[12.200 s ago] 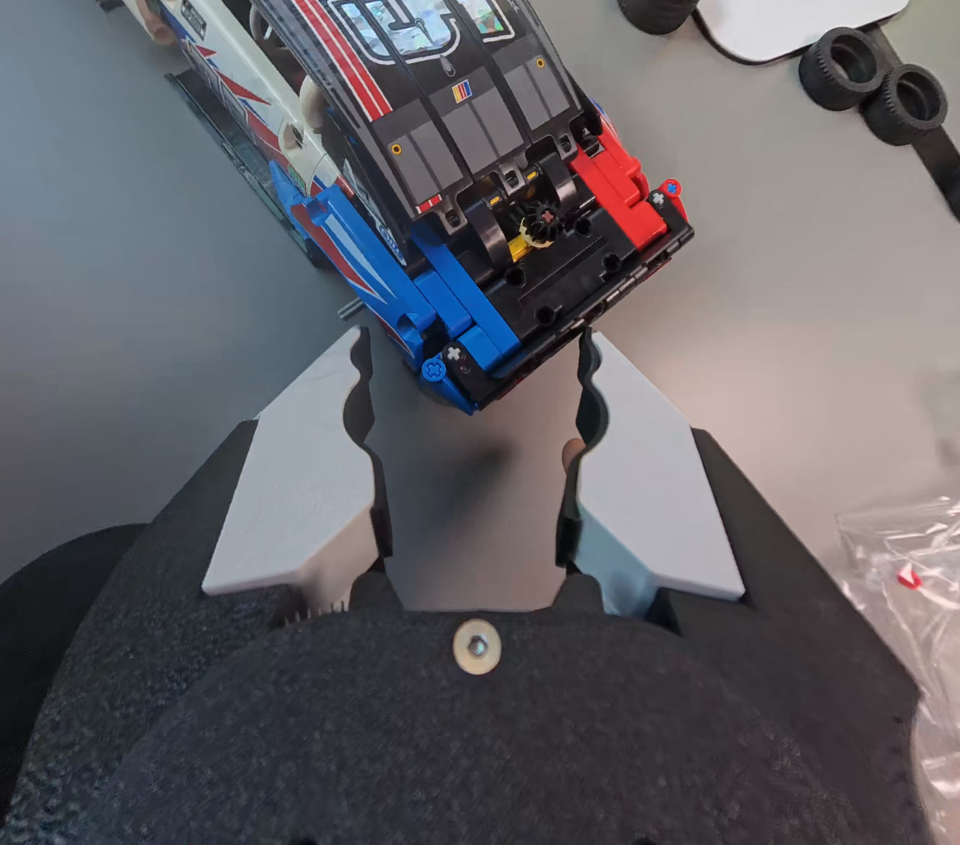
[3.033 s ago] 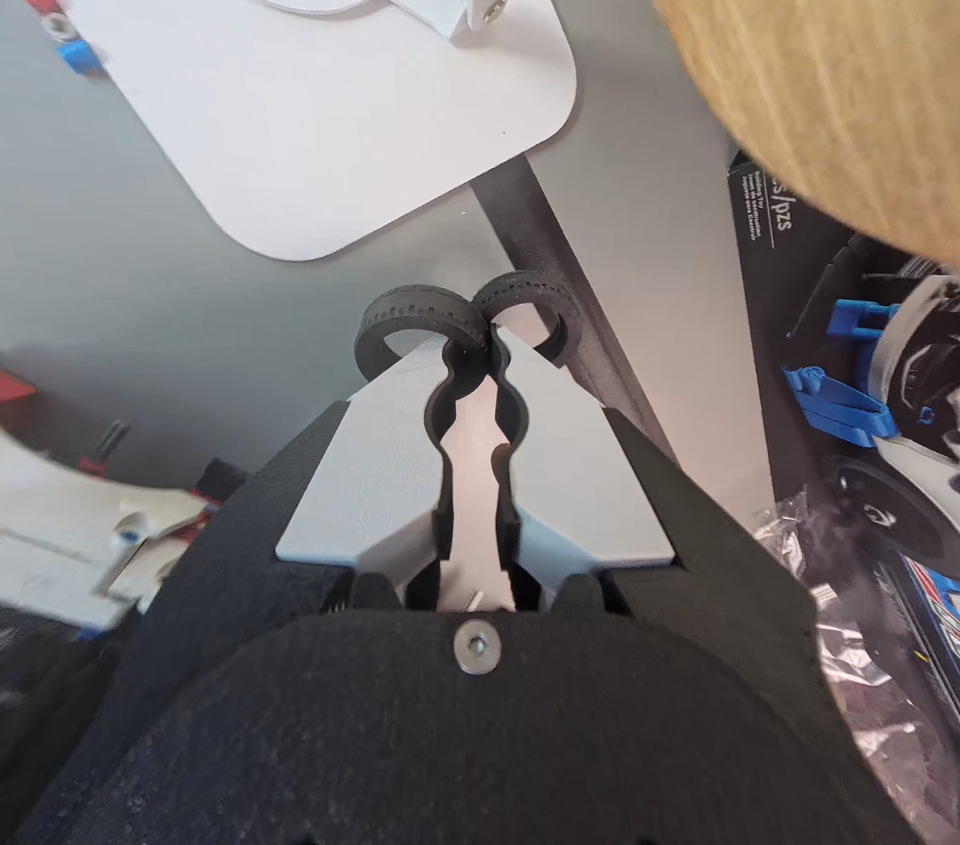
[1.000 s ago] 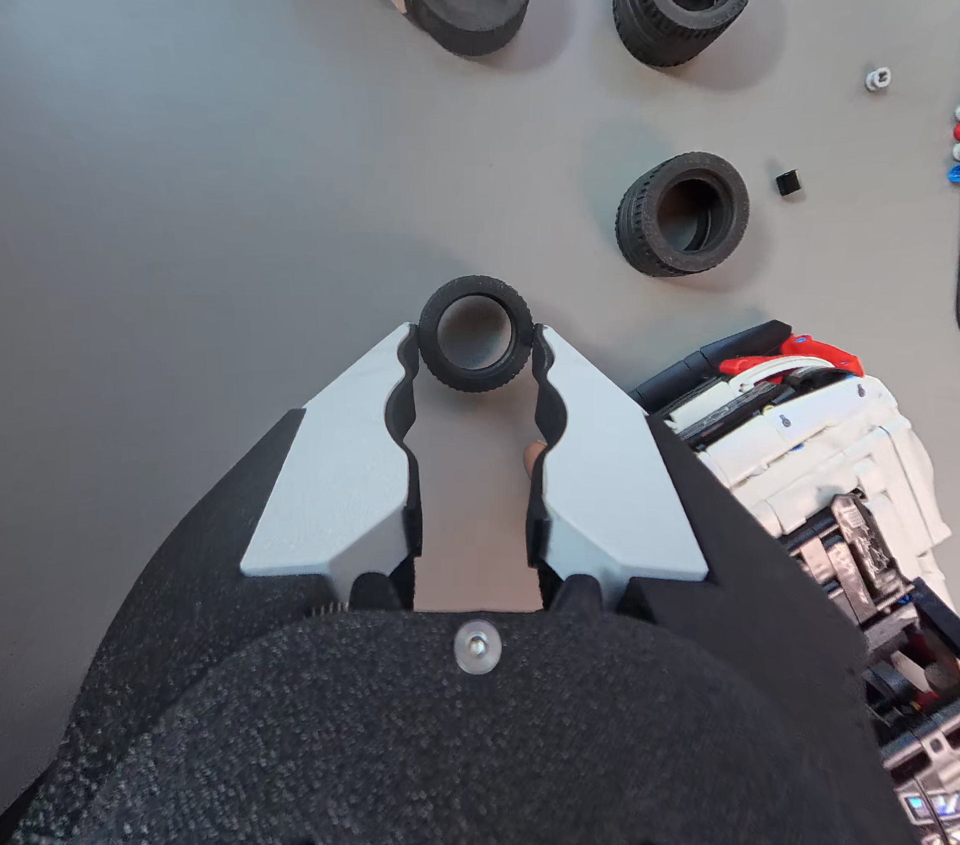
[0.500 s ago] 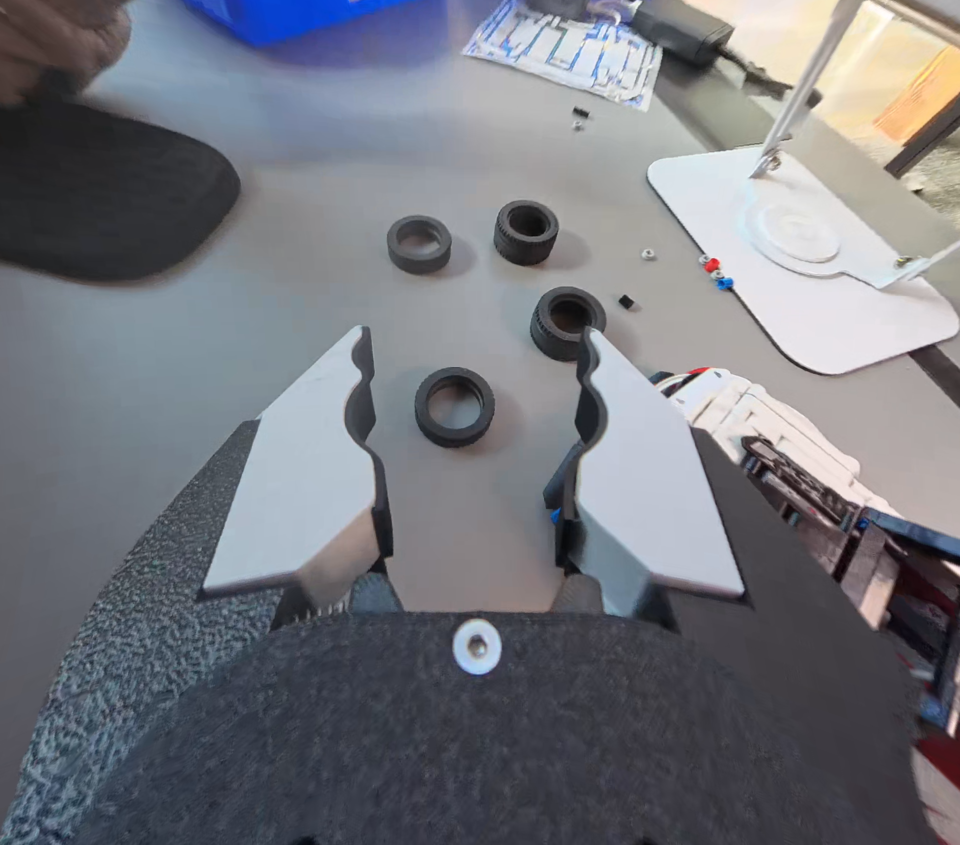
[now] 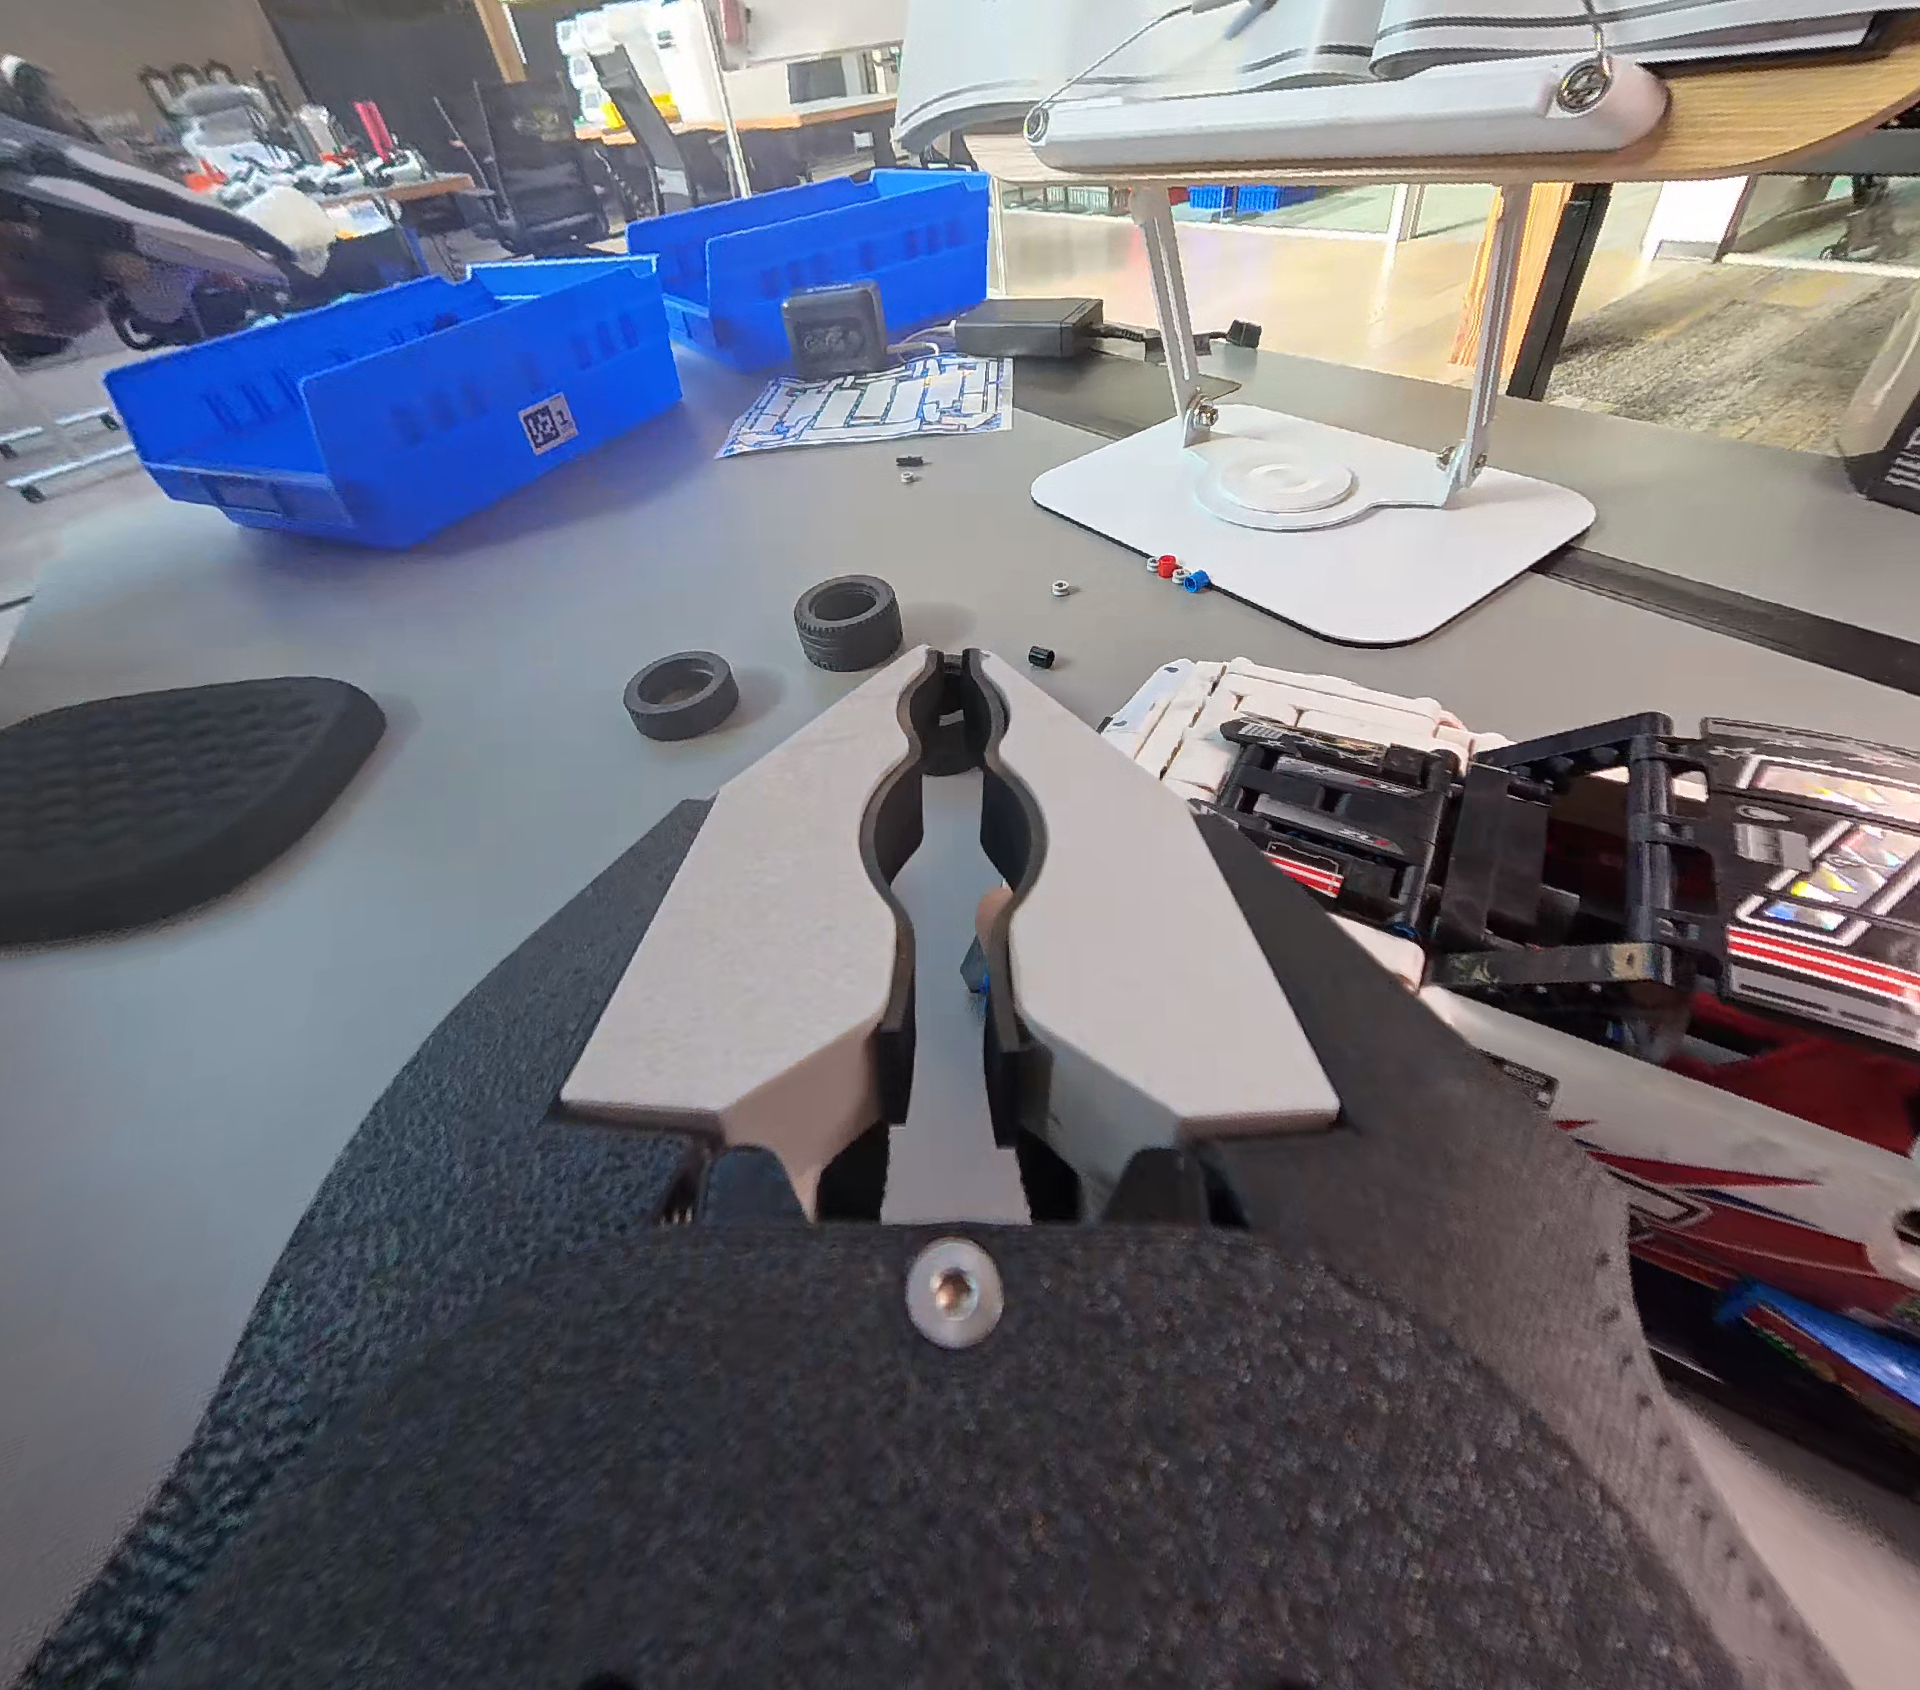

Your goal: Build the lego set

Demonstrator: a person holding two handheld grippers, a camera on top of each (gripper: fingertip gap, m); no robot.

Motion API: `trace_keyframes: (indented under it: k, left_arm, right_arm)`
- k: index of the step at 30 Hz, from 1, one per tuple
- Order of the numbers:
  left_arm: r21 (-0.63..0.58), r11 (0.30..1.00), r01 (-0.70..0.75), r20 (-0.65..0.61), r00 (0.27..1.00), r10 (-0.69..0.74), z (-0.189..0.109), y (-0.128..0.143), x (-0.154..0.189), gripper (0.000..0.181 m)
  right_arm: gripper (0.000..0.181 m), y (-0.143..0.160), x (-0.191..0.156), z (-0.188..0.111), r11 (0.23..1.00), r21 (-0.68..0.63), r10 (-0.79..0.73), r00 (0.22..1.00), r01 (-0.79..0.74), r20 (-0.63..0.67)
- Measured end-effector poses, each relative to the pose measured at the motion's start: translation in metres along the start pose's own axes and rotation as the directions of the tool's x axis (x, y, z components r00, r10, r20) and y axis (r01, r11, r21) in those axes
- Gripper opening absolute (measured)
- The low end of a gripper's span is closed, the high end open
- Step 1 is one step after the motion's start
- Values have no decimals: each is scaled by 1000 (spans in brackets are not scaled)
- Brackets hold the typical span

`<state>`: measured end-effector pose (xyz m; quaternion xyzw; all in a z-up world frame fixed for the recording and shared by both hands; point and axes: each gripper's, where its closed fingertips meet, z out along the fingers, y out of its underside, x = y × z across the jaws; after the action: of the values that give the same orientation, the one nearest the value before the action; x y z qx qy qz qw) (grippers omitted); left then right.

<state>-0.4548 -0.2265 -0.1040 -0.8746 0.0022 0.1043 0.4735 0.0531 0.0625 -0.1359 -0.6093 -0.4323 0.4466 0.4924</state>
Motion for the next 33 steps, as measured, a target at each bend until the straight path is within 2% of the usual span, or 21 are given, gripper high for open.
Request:
trace_keyframes:
  k: [2, 5, 7, 9, 11, 14, 18, 22, 24, 27, 30, 32, 33]
  left_arm:
    - [-196, 978, -66, -53, 997, 57, 12, 25, -4, 36]
    - [-393, 902, -177, -96, 984, 152, 31, 43, -10, 38]
    - [-496, 832, -249, -143, 968, 204, 43, 52, -12, 43]
    - [-559, 769, -312, -252, 947, 201, 54, 63, 0, 44]
    - [-576, 714, -399, -382, 903, 196, 60, 73, 19, 46]
    - [-599, 630, -495, -505, 844, 183, 57, 90, 38, 47]
    - [-554, 646, -525, -597, 791, 132, 53, 91, 62, 47]
    - [-564, 593, -575, -606, 776, 175, 57, 102, 67, 44]
    - [-553, 605, -573, -597, 779, 192, 63, 103, 68, 31]
    - [-522, 651, -551, -598, 781, 182, 66, 96, 72, 30]
    - [-395, 821, -412, -592, 798, 115, 68, 61, 78, 30]
    - [-231, 943, -240, -614, 788, 51, 61, 23, 82, 30]
    - [-145, 979, -142, -638, 770, 18, 54, 3, 84, 30]
  right_arm:
    - [1, 2, 0, 3, 1000, -11, -13, 1000, 13, -2]
    - [1, 5, -2, 7, 999, -28, -29, 1000, 28, -4]
    - [1, 7, -3, 9, 998, -38, -45, 999, 45, -6]
    - [1, 10, -5, 8, 996, -51, -71, 997, 70, -10]
    - [1, 15, -5, 6, 993, -69, -98, 995, 97, -16]
    - [0, 22, -4, 2, 988, -90, -131, 991, 128, -29]
    - [0, 25, -1, 0, 986, -96, -138, 990, 135, -33]
    - [0, 28, -1, 3, 982, -108, -158, 987, 154, -28]
    - [0, 31, -2, 3, 979, -119, -172, 985, 168, -26]
    - [0, 30, -2, 1, 978, -116, -176, 984, 172, -28]
    - [0, 26, -2, -1, 984, -91, -155, 988, 151, -28]
    - [0, 24, -2, -2, 986, -80, -150, 988, 147, -32]
    - [0, 23, -1, -3, 986, -78, -151, 988, 148, -34]
